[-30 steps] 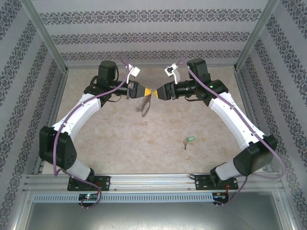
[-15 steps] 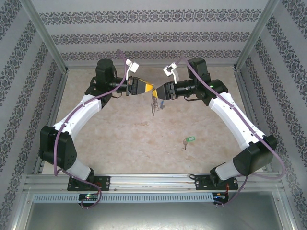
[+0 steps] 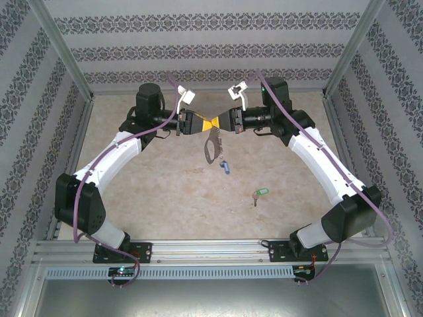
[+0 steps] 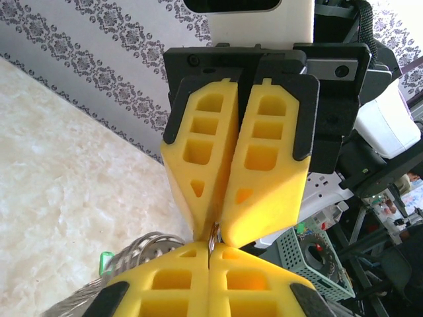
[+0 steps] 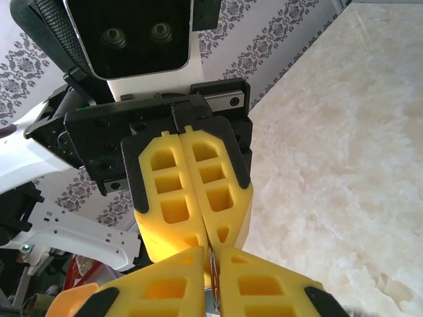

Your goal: Put the keys on the keyring

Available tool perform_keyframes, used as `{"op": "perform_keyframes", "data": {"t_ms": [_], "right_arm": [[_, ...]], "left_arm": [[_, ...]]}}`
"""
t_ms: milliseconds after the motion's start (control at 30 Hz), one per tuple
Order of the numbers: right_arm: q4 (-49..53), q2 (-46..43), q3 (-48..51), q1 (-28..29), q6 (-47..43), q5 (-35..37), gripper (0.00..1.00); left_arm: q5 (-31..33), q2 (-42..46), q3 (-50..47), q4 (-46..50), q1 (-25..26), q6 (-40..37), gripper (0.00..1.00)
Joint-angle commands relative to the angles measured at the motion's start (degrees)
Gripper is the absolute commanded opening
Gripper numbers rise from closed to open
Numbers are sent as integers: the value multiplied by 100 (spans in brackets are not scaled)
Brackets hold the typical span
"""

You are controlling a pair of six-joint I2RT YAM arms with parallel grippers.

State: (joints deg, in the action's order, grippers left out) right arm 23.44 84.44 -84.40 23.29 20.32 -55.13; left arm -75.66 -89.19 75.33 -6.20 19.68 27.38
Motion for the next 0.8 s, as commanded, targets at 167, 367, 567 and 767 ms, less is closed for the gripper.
{"op": "perform_keyframes", "data": {"t_ms": [167, 367, 567, 767], "right_arm": [[-205, -185, 152, 9, 34, -365, 16], [-97, -165, 143, 18, -62, -354, 16], [-75, -154, 133, -4, -156, -335, 0], [-1034, -407, 426, -181, 415, -349, 0]], "left_arm": [[-119, 187, -279, -1153, 110, 684, 0], [-172, 148, -264, -1408, 108, 883, 0], [-210, 119, -410, -2239, 100, 1526, 0], [-43, 121, -849, -3873, 55, 2676, 31]]}}
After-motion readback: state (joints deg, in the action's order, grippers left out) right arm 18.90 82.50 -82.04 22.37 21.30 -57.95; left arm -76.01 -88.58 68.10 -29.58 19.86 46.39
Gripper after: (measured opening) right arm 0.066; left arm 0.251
